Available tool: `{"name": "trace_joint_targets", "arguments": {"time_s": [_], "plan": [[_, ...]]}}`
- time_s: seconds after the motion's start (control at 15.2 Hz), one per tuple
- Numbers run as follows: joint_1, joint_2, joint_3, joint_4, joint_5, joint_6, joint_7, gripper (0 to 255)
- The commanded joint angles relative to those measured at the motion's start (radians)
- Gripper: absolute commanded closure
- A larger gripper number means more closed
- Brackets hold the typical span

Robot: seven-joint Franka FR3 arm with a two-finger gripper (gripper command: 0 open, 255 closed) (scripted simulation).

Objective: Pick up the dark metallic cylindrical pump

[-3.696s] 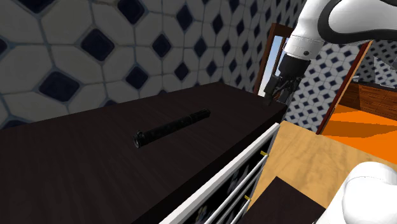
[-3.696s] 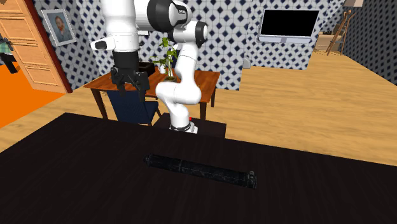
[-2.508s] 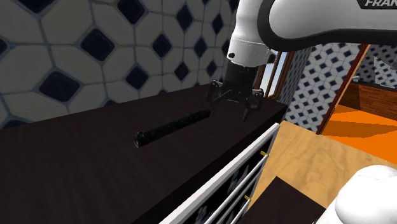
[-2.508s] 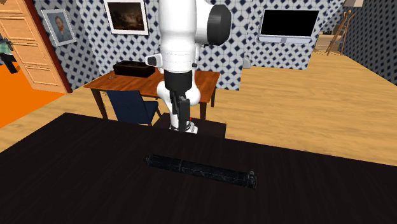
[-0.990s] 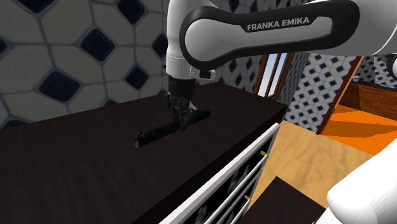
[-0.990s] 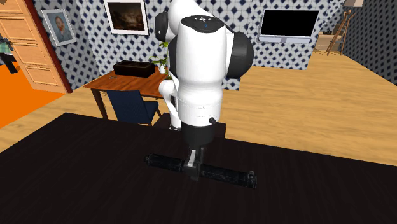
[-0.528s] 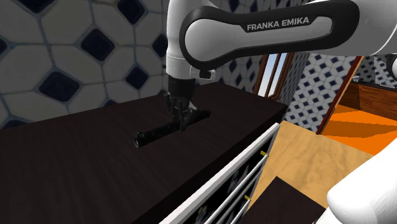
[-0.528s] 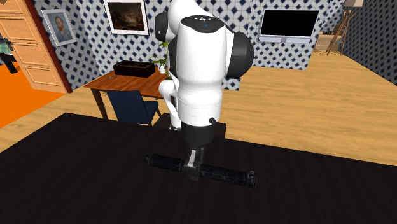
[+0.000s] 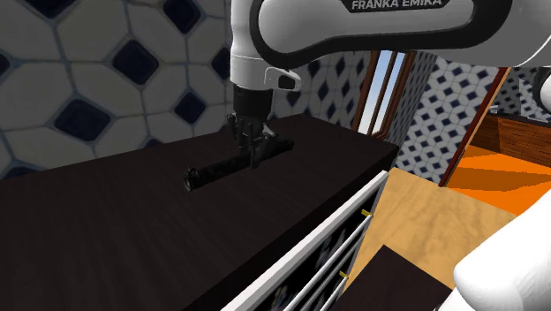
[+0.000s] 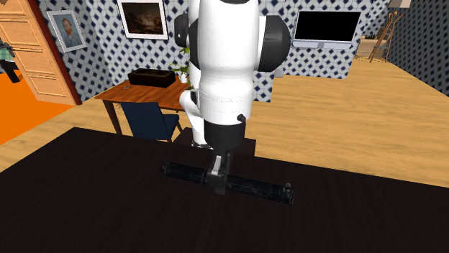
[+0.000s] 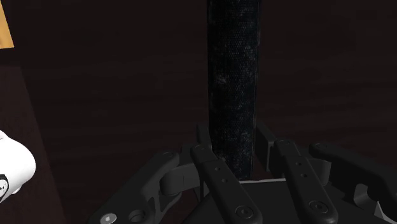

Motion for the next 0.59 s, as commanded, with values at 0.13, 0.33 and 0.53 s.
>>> {"name": "trace_joint_targets", "arguments": {"time_s": [0.13, 0.33, 0.53], "plan": [[-0.001, 0.010, 0.001, 0.063, -0.008, -0.057, 0.004, 255], [-0.001, 0.024, 0.005, 0.114, -0.018, -0.099, 0.010, 255], [0.000, 0.030, 0.007, 0.134, -0.023, -0.115, 0.013, 255]]}}
